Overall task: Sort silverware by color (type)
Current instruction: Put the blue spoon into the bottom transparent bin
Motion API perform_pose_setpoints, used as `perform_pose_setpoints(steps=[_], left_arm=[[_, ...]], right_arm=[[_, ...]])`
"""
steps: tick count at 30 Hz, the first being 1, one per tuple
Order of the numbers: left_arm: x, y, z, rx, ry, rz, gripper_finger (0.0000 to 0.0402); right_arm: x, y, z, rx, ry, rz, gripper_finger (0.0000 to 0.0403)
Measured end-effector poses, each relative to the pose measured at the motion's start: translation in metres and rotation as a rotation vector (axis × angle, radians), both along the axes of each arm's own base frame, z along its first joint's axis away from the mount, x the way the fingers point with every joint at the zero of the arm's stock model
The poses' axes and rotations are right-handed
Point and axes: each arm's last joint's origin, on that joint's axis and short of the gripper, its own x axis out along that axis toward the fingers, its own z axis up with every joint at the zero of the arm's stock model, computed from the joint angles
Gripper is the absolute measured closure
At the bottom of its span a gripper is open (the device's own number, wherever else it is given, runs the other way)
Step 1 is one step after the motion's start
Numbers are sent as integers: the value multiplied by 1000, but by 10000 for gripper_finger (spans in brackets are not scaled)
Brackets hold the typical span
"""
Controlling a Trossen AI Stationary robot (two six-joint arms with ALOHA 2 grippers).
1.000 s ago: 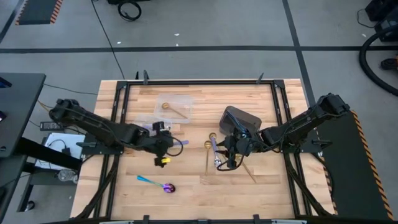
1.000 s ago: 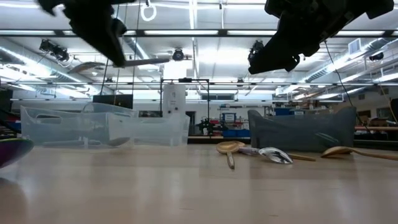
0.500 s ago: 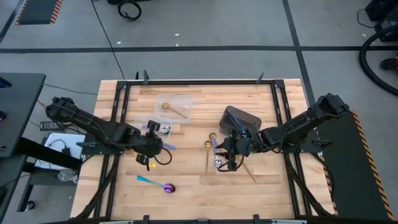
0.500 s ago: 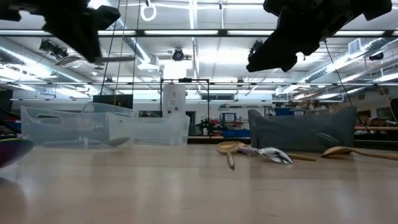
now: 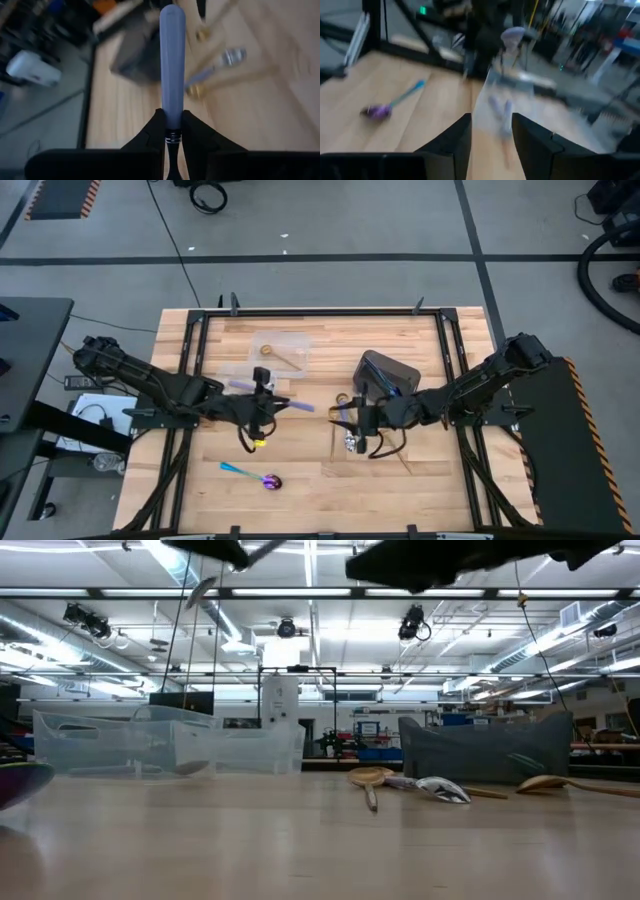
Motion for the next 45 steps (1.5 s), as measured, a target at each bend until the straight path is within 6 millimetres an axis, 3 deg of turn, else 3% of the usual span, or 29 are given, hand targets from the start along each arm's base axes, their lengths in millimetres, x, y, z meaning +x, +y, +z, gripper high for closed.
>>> perform_pose_setpoints(steps=[15,25,32,45], left_arm=[[23,-8,43,-64,-472,-100,356],[65,-12,23,-35,-570,-222,356],[80,-7,12,-54,-588,-283,356],[59,4,-25,-92,-794,-306,356]], right_arm=[[7,-14,27,-42,-258,66,144],[8,-19,31,-30,-296,110,143],[7,-16,31,-30,-305,126,146],[7,-14,31,-14,-299,145,196]])
